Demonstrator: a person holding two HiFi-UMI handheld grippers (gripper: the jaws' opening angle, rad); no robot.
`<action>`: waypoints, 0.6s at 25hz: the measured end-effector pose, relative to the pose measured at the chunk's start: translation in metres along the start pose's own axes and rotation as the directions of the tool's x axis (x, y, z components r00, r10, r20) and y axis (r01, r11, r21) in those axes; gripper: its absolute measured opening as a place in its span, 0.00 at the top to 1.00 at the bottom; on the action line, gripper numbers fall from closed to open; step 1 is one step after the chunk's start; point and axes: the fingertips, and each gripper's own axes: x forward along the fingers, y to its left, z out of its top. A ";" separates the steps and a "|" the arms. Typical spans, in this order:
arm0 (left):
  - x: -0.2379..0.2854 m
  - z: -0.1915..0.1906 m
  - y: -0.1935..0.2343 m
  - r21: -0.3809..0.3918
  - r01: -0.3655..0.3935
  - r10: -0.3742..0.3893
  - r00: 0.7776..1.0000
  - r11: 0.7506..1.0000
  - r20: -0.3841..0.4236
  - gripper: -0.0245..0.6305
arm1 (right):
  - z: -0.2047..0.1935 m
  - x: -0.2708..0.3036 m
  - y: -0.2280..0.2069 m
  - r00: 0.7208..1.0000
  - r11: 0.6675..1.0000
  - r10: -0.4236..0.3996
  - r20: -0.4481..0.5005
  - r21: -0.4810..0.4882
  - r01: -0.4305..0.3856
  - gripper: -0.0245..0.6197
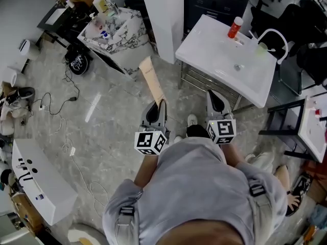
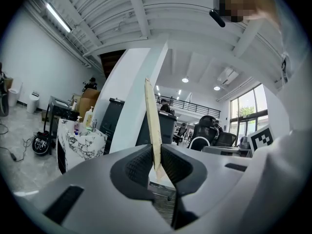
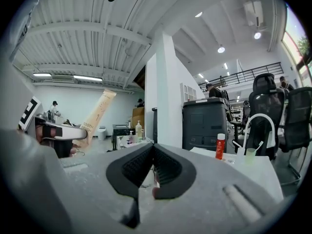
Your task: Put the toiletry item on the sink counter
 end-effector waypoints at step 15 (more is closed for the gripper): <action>0.095 0.009 0.041 0.023 0.016 -0.015 0.999 1.000 -0.038 0.89 | 0.001 0.104 -0.034 1.000 1.000 -0.012 0.011 0.025 0.011 0.95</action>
